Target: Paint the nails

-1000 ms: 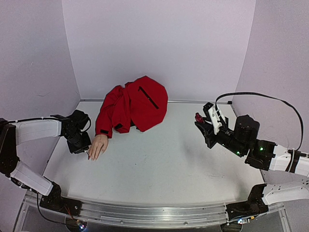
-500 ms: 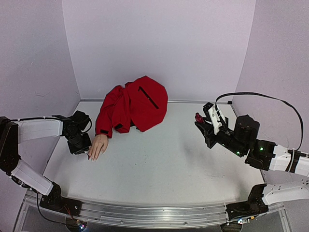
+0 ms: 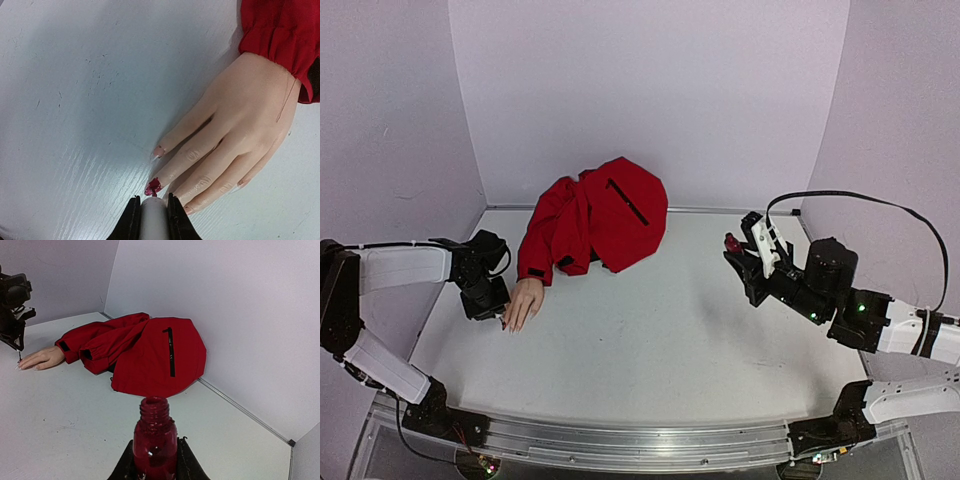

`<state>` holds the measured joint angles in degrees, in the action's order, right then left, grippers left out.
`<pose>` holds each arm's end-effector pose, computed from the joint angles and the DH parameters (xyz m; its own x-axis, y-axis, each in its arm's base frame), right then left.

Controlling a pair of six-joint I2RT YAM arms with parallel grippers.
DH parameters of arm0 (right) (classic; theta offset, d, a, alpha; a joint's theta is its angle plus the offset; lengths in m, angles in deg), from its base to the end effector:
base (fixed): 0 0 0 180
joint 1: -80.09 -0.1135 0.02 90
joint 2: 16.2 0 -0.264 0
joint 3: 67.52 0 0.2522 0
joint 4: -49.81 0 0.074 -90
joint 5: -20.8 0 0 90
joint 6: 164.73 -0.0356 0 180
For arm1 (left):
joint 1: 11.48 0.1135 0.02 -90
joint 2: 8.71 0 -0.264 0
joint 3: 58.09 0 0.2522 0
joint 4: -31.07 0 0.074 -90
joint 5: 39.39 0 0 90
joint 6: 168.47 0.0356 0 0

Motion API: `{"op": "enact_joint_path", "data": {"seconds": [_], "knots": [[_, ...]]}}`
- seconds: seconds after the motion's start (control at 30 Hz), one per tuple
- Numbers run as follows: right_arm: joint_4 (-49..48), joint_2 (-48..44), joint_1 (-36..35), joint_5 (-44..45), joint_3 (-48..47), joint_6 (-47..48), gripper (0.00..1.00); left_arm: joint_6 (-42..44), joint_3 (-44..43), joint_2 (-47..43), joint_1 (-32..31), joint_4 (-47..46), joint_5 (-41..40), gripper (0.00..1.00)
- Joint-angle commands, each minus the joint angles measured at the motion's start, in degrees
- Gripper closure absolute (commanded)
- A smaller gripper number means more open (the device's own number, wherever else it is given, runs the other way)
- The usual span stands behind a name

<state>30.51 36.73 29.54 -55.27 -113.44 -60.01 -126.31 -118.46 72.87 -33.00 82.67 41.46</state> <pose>0.1447 0.1623 0.3165 0.2833 -0.0439 -0.9580 -0.5460 0.8139 -0.1987 0.2335 -0.0860 0.1791 -0.8326 -0.4584 -0.3110 -0.4451 0.8878 -0.1171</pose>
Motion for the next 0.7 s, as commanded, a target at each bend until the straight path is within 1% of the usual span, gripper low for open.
{"op": "enact_joint_path", "data": {"seconds": [0.0,0.67], "knots": [[-4.43,-1.07,0.21,0.22,-0.59,-0.83,1.00,0.29,-0.66,-0.16,0.34,-1.44,-0.28,1.00],[-4.38,-0.56,0.20,-0.15,-0.71,-0.83,1.00,-0.37,1.79,-2.08,0.33,-1.41,0.66,1.00]]}}
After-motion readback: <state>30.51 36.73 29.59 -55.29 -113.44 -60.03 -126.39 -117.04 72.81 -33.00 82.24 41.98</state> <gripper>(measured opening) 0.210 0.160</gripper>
